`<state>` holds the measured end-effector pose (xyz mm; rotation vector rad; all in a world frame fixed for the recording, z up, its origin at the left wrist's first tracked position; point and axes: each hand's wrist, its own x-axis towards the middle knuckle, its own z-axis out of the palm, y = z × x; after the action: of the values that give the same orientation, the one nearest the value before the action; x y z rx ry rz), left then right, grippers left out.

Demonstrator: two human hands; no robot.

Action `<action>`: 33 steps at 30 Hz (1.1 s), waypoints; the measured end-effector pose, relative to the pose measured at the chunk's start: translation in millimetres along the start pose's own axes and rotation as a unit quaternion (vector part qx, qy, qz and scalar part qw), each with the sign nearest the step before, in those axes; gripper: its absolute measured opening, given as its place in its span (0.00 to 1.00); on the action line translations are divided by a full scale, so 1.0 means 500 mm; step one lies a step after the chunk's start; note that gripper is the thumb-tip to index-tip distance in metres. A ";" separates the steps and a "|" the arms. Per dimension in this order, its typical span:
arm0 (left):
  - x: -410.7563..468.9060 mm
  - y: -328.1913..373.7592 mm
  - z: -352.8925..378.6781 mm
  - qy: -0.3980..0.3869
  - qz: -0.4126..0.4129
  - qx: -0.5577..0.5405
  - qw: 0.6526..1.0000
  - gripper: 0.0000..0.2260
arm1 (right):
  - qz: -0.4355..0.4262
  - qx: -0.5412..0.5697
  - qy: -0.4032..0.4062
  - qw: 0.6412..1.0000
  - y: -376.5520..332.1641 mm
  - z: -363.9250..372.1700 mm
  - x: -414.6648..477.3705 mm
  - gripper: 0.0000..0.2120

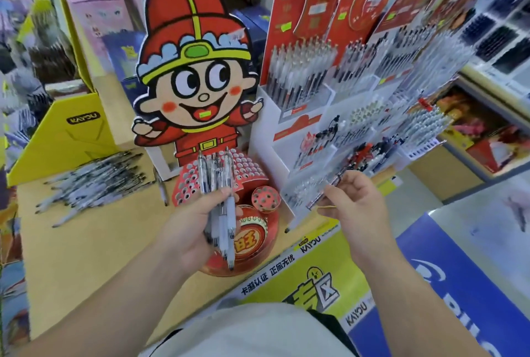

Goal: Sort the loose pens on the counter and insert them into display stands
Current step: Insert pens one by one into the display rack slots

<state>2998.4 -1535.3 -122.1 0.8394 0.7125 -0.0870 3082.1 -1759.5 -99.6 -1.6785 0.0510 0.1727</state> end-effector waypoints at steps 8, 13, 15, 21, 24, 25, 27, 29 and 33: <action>0.038 0.001 0.047 0.026 0.024 -0.034 0.999 0.09 | -0.072 -0.088 -0.056 0.992 0.006 0.020 0.108 0.16; 0.065 -0.014 0.094 0.114 0.031 -0.050 0.992 0.10 | -0.099 -0.132 -0.184 0.969 0.023 0.017 0.201 0.13; 0.072 -0.026 0.115 0.151 0.037 -0.069 0.985 0.12 | -0.111 -0.145 -0.238 0.954 0.026 0.011 0.233 0.10; 0.080 -0.062 0.179 0.241 0.080 -0.114 0.961 0.08 | -0.156 -0.172 -0.339 0.912 0.030 -0.011 0.315 0.08; 0.067 -0.066 0.195 0.255 0.094 -0.127 0.954 0.15 | -0.177 -0.171 -0.359 0.900 0.024 -0.017 0.332 0.12; 0.061 -0.067 0.194 0.260 0.095 -0.132 0.952 0.15 | -0.180 -0.170 -0.362 0.899 0.023 -0.017 0.334 0.13; 0.049 -0.071 0.188 0.271 0.099 -0.145 0.946 0.14 | -0.181 -0.172 -0.365 0.897 0.027 -0.012 0.334 0.12; 0.039 -0.078 0.179 0.276 0.101 -0.156 0.943 0.15 | -0.184 -0.171 -0.362 0.898 0.033 -0.004 0.329 0.11; 0.030 -0.077 0.154 0.259 0.106 -0.163 0.946 0.14 | -0.208 -0.196 -0.334 0.898 0.044 0.013 0.313 0.09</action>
<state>3038.7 -1613.0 -121.6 0.6149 1.0878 0.4513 3232.8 -1744.9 -144.3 -1.9007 -0.9085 0.4479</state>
